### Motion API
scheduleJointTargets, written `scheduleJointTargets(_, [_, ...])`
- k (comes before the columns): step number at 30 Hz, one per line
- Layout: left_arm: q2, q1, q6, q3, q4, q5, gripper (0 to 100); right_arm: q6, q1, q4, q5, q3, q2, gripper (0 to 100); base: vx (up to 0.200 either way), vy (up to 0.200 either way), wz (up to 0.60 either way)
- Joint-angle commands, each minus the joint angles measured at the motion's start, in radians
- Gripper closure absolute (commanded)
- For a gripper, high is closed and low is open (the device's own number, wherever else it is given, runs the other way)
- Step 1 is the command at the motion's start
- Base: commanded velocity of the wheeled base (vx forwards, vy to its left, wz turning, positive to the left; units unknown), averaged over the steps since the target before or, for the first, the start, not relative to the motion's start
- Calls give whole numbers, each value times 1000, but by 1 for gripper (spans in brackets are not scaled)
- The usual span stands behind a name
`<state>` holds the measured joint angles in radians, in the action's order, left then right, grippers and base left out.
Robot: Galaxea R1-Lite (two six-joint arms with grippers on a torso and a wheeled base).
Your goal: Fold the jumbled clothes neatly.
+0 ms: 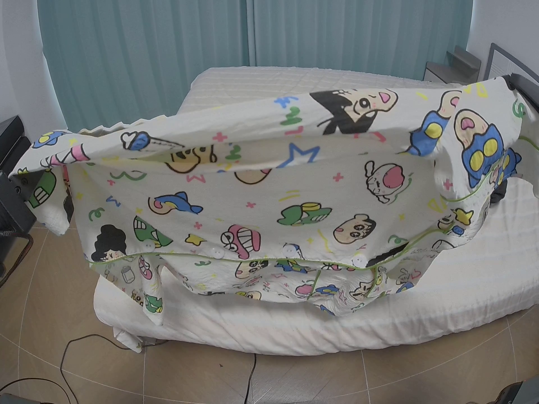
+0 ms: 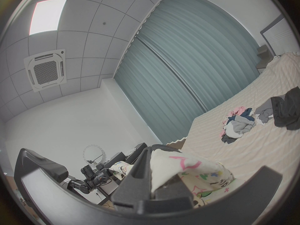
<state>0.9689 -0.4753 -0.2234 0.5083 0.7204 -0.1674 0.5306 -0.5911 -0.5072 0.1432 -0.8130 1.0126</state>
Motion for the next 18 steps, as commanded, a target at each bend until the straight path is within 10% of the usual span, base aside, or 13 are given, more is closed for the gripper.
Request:
scheduleJointTargets(1, [-12, 0, -1, -10, 1, 0, 100, 0, 0, -1, 1, 14, -11, 100, 0, 0, 0])
scheduleJointTargets(18, [13, 0, -1, -160, 1, -1, 100, -4, 30, -5, -1, 87, 47, 100, 0, 0, 0])
